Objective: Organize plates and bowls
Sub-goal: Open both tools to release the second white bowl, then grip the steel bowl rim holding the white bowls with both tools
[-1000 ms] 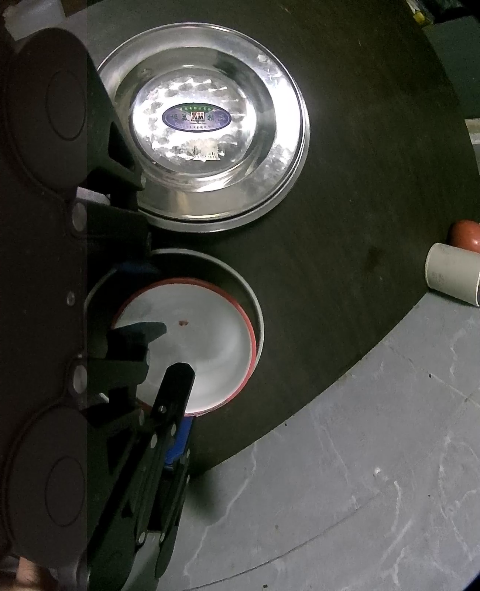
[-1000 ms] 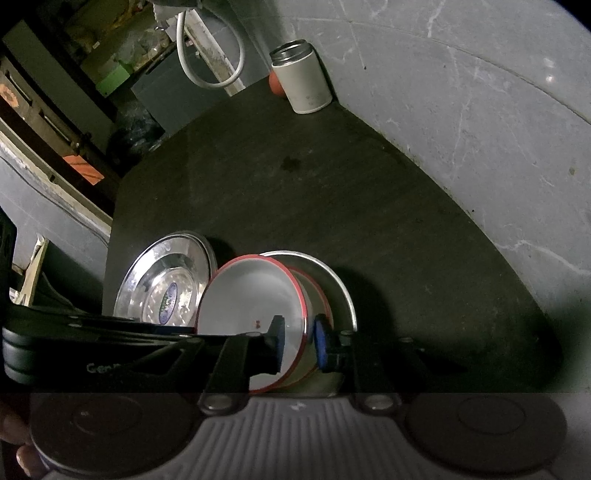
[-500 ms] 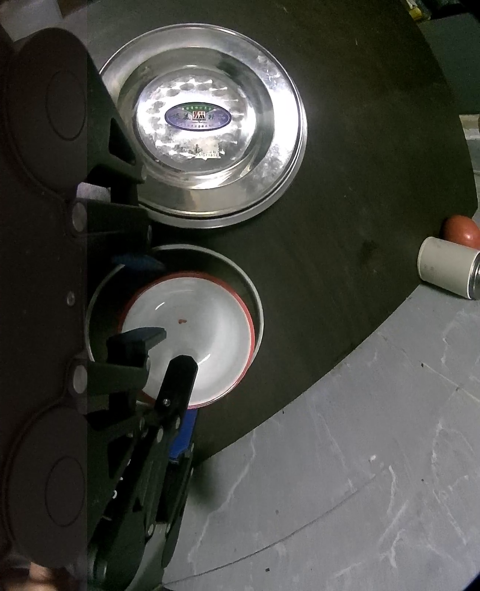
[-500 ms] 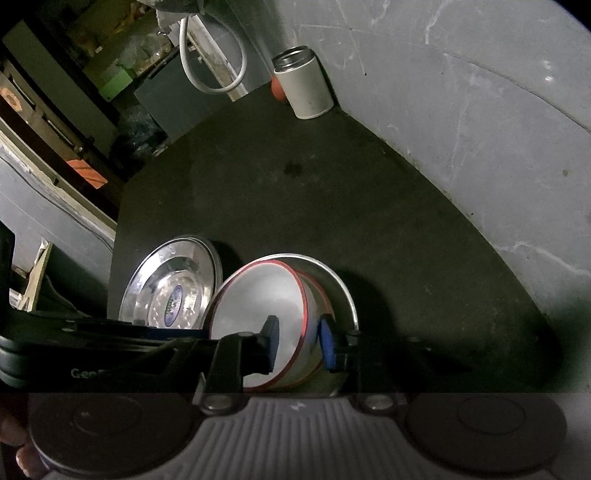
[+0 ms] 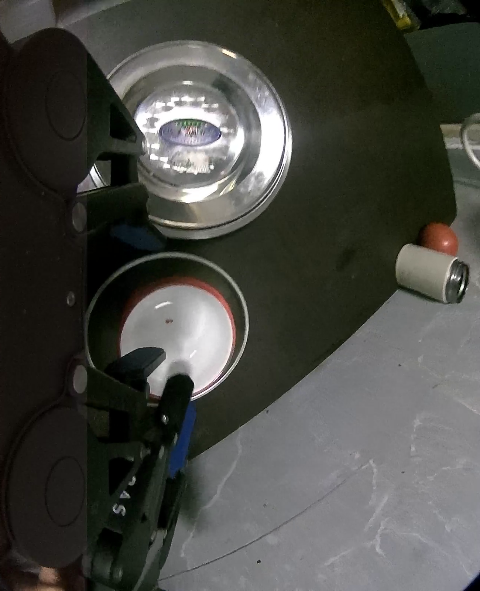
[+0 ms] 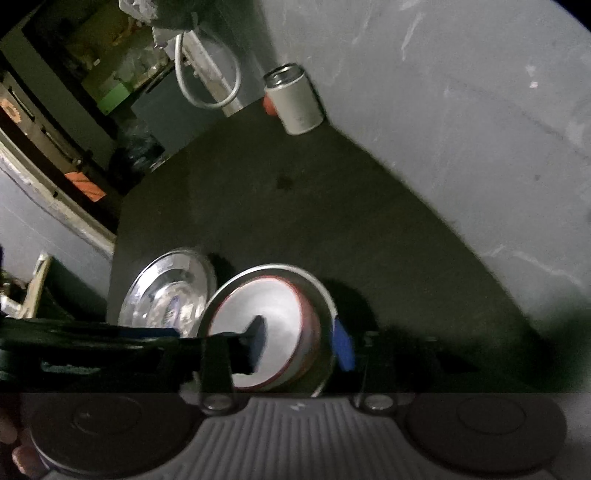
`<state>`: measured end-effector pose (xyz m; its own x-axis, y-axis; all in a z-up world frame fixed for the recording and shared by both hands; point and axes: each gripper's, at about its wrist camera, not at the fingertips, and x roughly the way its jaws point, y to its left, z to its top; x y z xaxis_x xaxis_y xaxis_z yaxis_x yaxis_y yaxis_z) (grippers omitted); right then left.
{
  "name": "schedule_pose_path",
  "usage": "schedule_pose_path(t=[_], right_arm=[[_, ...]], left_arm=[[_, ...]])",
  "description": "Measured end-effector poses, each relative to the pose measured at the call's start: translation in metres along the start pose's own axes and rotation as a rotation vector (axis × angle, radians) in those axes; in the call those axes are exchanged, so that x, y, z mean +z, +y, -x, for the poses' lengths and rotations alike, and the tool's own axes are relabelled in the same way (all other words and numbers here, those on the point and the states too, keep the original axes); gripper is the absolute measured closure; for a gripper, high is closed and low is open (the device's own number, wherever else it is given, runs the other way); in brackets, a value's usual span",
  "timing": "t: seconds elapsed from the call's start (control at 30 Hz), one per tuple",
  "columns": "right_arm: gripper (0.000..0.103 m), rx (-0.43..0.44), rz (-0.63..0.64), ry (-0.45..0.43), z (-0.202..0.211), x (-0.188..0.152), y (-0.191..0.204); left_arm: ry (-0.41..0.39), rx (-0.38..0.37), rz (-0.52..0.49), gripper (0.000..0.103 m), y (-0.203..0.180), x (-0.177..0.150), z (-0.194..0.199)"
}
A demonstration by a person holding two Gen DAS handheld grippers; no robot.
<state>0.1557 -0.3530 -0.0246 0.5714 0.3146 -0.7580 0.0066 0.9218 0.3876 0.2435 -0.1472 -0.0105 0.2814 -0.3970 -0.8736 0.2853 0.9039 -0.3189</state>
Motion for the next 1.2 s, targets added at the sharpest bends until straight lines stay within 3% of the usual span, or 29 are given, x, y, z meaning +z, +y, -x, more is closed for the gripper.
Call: schedule_pose_path(t=[0.07, 0.23, 0.3, 0.43, 0.83, 1.2], right_arm=[[0.047, 0.001, -0.010, -0.015, 0.005, 0.000, -0.003], [0.027, -0.012, -0.019, -0.033, 0.011, 0.001, -0.011], [0.013, -0.022, -0.015, -0.036, 0.013, 0.001, -0.014], [0.002, -0.037, -0.003, -0.031, 0.018, 0.001, -0.020], [0.000, -0.123, 0.037, 0.069, 0.013, -0.004, -0.039], [0.000, -0.150, 0.103, 0.114, 0.006, -0.010, -0.036]], left_arm=[[-0.013, -0.003, 0.015, 0.032, 0.003, -0.002, 0.005], [-0.039, 0.009, 0.057, 0.017, 0.011, -0.007, 0.015], [-0.037, 0.012, 0.091, 0.009, 0.015, -0.010, 0.016], [-0.031, -0.006, 0.191, 0.001, 0.024, -0.017, 0.014], [0.026, -0.031, 0.460, 0.001, 0.045, -0.053, -0.012], [0.027, 0.067, 0.558, 0.001, 0.053, -0.062, -0.023]])
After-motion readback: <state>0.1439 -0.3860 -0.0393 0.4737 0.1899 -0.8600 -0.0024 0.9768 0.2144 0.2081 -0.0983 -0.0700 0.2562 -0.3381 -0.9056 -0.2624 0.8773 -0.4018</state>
